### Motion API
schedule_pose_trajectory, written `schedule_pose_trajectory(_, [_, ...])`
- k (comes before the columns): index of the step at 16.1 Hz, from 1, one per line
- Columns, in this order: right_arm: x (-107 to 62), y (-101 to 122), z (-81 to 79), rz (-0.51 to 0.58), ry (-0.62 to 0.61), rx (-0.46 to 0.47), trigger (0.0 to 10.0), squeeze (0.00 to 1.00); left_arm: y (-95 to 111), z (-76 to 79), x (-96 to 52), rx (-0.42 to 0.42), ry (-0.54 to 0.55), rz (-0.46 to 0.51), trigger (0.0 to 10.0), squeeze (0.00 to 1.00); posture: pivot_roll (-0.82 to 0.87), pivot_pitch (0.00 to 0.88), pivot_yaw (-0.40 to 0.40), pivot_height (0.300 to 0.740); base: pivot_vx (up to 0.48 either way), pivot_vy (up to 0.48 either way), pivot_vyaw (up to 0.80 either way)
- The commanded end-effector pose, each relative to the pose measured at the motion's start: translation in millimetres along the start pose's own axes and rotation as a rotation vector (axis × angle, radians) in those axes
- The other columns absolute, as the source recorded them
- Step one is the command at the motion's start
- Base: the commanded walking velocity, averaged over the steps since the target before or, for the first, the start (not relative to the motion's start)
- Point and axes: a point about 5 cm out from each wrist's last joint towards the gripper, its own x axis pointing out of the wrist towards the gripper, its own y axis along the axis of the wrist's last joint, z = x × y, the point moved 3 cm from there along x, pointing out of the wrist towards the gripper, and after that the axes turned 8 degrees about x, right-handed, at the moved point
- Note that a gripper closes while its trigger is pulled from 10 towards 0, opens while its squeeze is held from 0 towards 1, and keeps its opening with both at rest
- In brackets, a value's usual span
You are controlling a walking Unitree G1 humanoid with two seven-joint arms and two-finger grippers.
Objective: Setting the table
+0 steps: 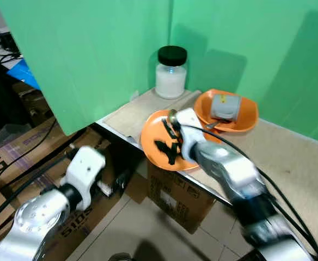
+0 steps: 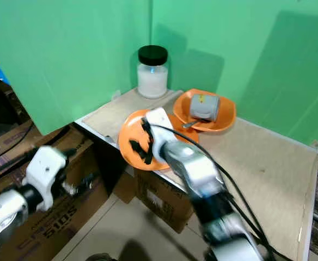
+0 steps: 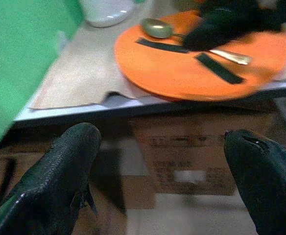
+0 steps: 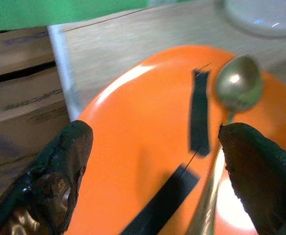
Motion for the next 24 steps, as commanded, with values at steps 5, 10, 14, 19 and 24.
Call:
schedule_pose_trajectory(5, [23.3, 3, 4.2, -0.002, -0.098, -0.011, 10.0, 0.00, 4, 10.3, -4.2, 0.012, -0.067, 0.013, 10.0, 0.00, 0.16, 0.000, -0.021, 0.740, 0.000, 0.000, 0.00])
schedule_pose_trajectory(10, [39.4, -3, 17.0, -0.001, -0.227, 0.095, 6.4, 0.00, 3, 16.9, -5.6, 0.009, -0.104, 0.004, 10.0, 0.00, 0.17, 0.000, -0.025, 0.740, 0.000, 0.000, 0.00])
schedule_pose_trajectory(14, [42.8, -14, 18.9, -0.043, -0.227, 0.153, 0.8, 0.00, 2, 18.3, -5.9, 0.005, -0.114, 0.000, 10.0, 0.00, 0.17, 0.000, -0.027, 0.740, 0.000, 0.000, 0.00])
schedule_pose_trajectory(19, [46.3, -25, 16.9, -0.086, -0.200, 0.255, 0.0, 0.00, 1, 19.3, -5.3, 0.006, -0.123, -0.005, 10.0, 0.00, 0.17, 0.000, -0.025, 0.740, 0.000, 0.000, 0.00])
schedule_pose_trajectory(24, [47.5, -25, 17.9, -0.089, -0.198, 0.256, 0.0, 0.00, 1, 18.9, -5.1, 0.009, -0.127, -0.005, 10.0, 0.00, 0.17, 0.000, -0.026, 0.740, 0.000, 0.000, 0.00])
